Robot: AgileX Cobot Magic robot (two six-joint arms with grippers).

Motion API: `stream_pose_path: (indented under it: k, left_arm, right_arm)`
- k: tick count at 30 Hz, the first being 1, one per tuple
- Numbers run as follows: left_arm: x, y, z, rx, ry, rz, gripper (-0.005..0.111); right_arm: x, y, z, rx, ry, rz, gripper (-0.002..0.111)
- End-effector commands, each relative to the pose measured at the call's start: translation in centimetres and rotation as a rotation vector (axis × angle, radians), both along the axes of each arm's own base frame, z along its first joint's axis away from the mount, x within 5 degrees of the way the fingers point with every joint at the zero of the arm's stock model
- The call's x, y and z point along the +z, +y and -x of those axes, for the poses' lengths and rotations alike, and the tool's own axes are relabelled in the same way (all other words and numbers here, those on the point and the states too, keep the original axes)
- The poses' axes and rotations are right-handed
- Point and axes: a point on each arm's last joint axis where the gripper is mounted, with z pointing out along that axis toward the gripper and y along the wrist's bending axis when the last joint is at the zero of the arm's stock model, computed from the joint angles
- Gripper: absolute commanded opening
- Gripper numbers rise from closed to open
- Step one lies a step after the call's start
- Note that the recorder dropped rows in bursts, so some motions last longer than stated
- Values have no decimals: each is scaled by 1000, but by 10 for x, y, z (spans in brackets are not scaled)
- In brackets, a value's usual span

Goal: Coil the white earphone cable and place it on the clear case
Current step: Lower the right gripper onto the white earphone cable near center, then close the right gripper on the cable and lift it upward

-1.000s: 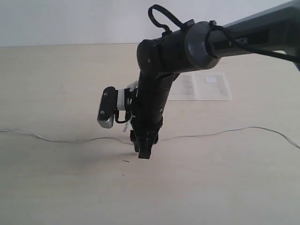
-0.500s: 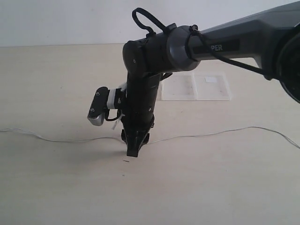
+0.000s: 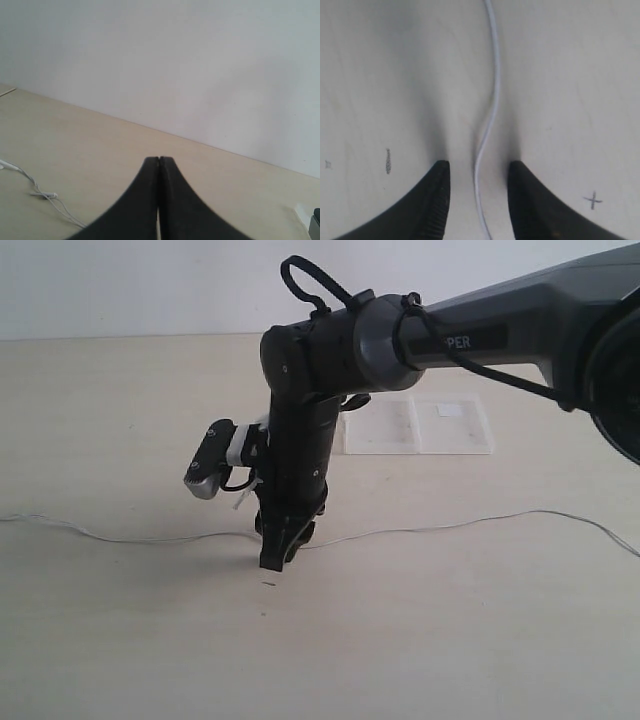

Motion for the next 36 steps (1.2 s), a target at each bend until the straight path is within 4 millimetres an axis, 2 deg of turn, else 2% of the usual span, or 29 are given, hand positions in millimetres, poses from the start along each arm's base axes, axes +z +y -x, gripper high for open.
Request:
stream_pose_path:
  k: [1, 8, 11, 12, 13, 14, 18, 21, 27, 31, 33, 36]
  left_arm:
    - [0, 0, 0, -6, -1, 1, 0]
    - [0, 0, 0, -6, -1, 1, 0]
    - [0, 0, 0, -6, -1, 1, 0]
    - [0, 0, 0, -6, -1, 1, 0]
    - [0, 0, 0, -6, -1, 1, 0]
    - [0, 0, 0, -6, -1, 1, 0]
    - [0, 0, 0, -6, -1, 1, 0]
    - [0, 0, 0, -6, -1, 1, 0]
    - [0, 0, 0, -6, -1, 1, 0]
    - [0, 0, 0, -6, -1, 1, 0]
    - [0, 0, 0, -6, -1, 1, 0]
    - [0, 0, 0, -6, -1, 1, 0]
  right_arm:
    - [-14, 1, 3, -67, 37, 4, 37]
    - [-16, -3, -2, -156, -7, 55, 35]
    - [-16, -4, -3, -153, -11, 59, 26]
    - [-16, -4, -3, -150, -15, 62, 16]
    - [-16, -5, -3, -147, -18, 65, 12]
    - [-16, -6, -4, -133, -33, 78, 1]
    - [-11, -10, -8, -85, -88, 114, 0]
    - [19, -11, -8, -60, -138, 82, 0]
    - [59, -14, -3, -68, -138, 58, 0]
    - [94, -16, 0, -105, -177, 2, 0]
    - [121, -14, 5, -135, -194, -95, 0]
    - [151, -11, 11, -214, -210, -247, 0]
